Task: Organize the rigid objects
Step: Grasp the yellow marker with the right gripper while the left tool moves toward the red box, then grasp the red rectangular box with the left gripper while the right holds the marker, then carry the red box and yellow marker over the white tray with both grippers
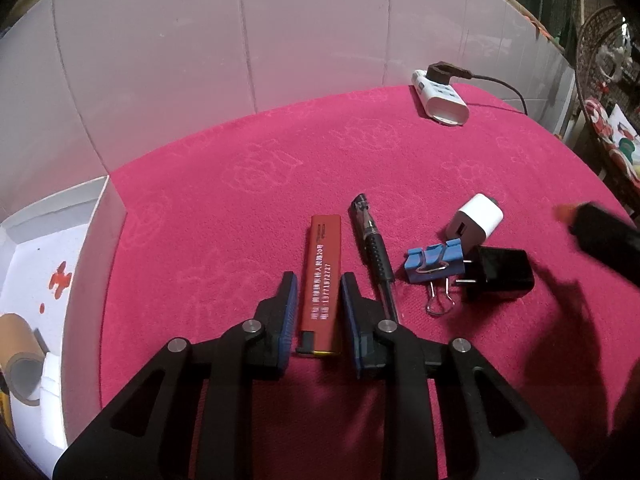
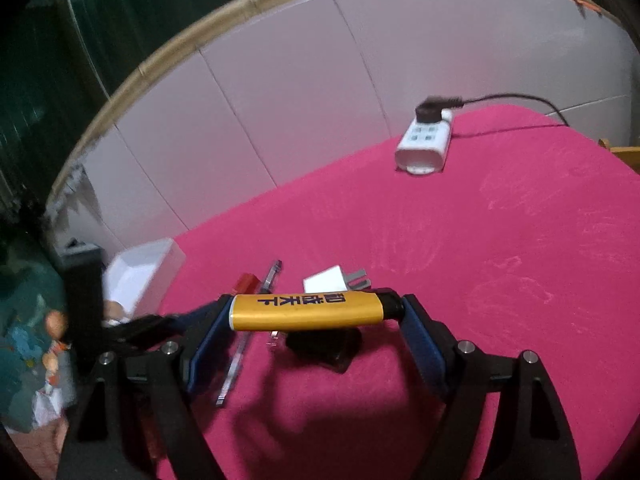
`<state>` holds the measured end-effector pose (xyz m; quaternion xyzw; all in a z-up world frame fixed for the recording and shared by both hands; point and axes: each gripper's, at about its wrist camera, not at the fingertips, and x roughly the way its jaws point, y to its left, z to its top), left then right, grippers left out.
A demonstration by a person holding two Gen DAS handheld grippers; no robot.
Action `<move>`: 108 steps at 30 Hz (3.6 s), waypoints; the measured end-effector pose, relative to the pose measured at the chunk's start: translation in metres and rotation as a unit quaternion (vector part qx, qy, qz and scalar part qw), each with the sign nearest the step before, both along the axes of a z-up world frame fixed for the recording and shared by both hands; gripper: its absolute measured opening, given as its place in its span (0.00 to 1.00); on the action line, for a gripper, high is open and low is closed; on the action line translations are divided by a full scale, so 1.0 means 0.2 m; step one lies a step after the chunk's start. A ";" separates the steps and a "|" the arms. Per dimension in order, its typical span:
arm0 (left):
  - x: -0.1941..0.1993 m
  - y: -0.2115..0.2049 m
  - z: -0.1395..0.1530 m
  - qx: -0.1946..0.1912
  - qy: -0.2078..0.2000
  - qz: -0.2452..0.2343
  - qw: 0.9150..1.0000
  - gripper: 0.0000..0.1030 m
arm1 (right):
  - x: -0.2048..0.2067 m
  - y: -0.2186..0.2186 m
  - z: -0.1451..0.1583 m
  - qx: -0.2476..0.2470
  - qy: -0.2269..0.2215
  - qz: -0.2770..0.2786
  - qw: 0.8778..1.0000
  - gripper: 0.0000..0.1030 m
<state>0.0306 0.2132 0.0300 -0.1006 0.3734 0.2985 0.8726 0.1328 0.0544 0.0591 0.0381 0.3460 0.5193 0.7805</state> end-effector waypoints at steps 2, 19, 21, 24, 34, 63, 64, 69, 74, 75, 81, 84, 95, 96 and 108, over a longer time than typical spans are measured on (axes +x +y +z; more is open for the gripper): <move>-0.02 0.01 0.01 -0.001 -0.013 0.008 1.000 0.17 | -0.02 -0.05 0.04 0.017 0.000 -0.003 1.000 0.79; -0.14 -0.03 0.06 0.007 -0.039 0.011 0.999 0.16 | -0.09 -0.21 0.20 0.069 -0.007 -0.004 0.998 0.79; -0.15 -0.05 0.08 0.006 -0.045 0.008 0.999 0.16 | -0.09 -0.22 0.21 0.074 -0.005 -0.004 0.997 0.79; -0.16 -0.07 0.08 0.004 -0.036 0.005 0.999 0.16 | -0.08 -0.24 0.21 0.080 -0.002 -0.004 0.997 0.79; -0.08 -0.05 0.02 0.008 0.016 0.003 1.000 0.32 | -0.09 -0.25 0.23 0.094 0.006 0.010 0.996 0.79; -0.66 -0.25 0.61 0.091 -0.145 0.039 0.984 0.16 | -0.37 -0.24 0.48 0.126 -0.058 0.049 0.989 0.80; -0.67 -0.25 0.62 0.091 -0.148 0.042 0.984 0.16 | -0.39 -0.22 0.49 0.124 -0.062 0.053 0.989 0.80; -0.77 -0.23 0.65 0.093 -0.163 0.060 0.980 0.16 | -0.45 -0.17 0.52 0.119 -0.076 0.071 0.987 0.80; -0.89 -0.20 0.67 0.096 -0.178 0.082 0.976 0.16 | -0.52 -0.10 0.56 0.113 -0.093 0.090 0.985 0.80; -0.92 -0.18 0.67 0.097 -0.182 0.088 0.975 0.16 | -0.54 -0.08 0.57 0.112 -0.097 0.094 0.984 0.80; -1.08 -0.11 0.68 0.097 -0.194 0.119 0.969 0.16 | -0.66 0.04 0.61 0.104 -0.116 0.119 0.981 0.80; -1.17 -0.07 0.68 0.096 -0.199 0.135 0.966 0.16 | -0.72 0.09 0.63 0.102 -0.123 0.133 0.978 0.80; -1.43 0.02 0.67 0.089 -0.220 0.175 0.955 0.16 | -0.89 0.28 0.63 0.078 -0.132 0.174 0.973 0.80; -1.45 0.02 0.66 0.088 -0.223 0.178 0.954 0.16 | -0.90 0.30 0.63 0.076 -0.133 0.176 0.972 0.80; -1.72 0.17 0.60 0.071 -0.237 0.229 0.941 0.16 | -1.05 0.49 0.63 0.048 -0.154 0.199 0.967 0.80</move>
